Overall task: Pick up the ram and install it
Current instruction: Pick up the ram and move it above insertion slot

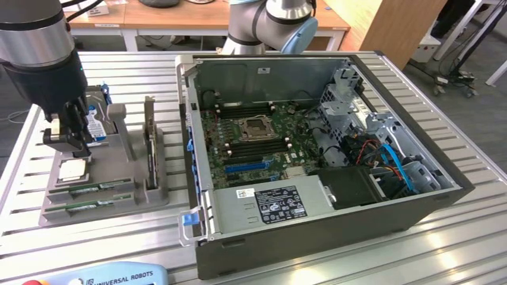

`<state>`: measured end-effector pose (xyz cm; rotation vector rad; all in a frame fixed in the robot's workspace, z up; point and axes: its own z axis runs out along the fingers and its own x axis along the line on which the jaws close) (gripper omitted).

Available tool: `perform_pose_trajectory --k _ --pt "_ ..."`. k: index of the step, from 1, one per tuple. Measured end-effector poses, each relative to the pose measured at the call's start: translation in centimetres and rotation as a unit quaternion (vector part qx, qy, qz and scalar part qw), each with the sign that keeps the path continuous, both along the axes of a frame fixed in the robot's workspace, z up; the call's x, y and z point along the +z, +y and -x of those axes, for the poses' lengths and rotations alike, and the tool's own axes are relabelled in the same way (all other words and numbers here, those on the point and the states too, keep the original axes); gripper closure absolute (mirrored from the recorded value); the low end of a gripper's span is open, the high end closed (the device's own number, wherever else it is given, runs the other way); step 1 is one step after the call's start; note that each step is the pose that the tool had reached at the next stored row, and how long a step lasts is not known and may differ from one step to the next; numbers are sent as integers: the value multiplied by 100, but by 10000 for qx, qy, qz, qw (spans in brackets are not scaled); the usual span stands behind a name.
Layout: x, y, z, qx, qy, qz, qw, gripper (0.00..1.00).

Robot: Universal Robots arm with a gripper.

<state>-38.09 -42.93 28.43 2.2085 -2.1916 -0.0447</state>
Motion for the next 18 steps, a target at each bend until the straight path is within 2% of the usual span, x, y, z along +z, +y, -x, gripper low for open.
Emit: perform_pose_trajectory --k 3,7,18 --pt "1 -32 0 0 0 0 10000 64" --pt "1 -100 1 0 0 0 10000 64" --pt "1 -333 5 0 1 0 10000 64"
